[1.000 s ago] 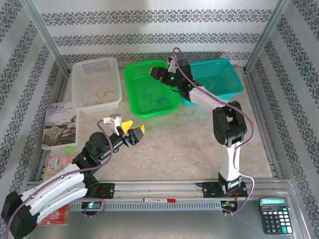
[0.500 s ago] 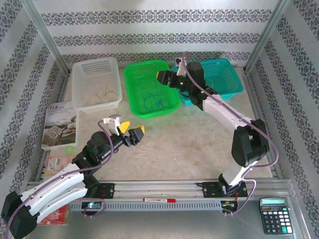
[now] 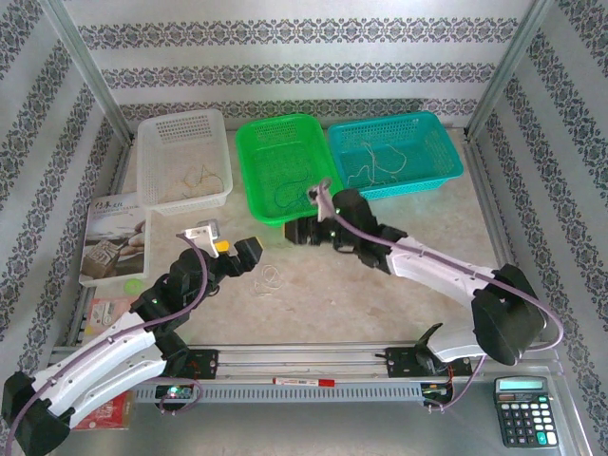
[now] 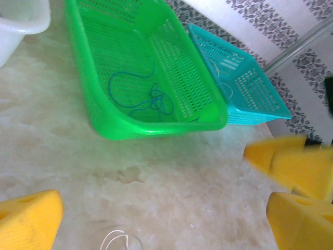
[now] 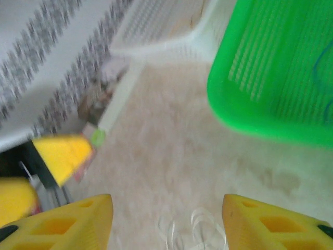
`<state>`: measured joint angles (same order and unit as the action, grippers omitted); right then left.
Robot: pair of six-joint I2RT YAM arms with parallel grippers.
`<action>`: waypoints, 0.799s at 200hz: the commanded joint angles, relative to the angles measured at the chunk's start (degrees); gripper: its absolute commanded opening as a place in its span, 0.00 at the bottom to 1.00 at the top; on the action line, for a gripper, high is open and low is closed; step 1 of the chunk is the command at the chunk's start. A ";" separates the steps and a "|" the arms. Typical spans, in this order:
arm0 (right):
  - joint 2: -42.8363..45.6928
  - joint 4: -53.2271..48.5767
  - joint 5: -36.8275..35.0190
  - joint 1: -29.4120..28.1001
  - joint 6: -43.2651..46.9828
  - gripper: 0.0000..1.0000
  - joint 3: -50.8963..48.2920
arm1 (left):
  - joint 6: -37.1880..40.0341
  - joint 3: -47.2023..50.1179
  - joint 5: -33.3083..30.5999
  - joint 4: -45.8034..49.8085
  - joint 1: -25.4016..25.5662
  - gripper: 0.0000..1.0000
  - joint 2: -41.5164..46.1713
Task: Untangle the cables
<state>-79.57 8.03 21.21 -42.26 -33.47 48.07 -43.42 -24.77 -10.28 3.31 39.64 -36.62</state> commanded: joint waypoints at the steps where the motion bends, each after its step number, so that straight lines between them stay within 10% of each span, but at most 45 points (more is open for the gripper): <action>1: -1.39 1.91 -3.23 -4.03 -2.54 0.59 -3.76 | -2.25 -0.91 -2.37 3.60 -0.44 1.00 1.11; 160: -18.97 16.70 -1.70 -10.21 -16.88 0.49 -5.48 | -2.23 -0.10 -2.20 2.66 -0.44 1.00 1.28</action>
<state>-97.12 21.41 18.87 -51.66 -48.86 41.82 -45.34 -24.77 -11.90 5.61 39.62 -36.07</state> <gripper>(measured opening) 0.517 0.996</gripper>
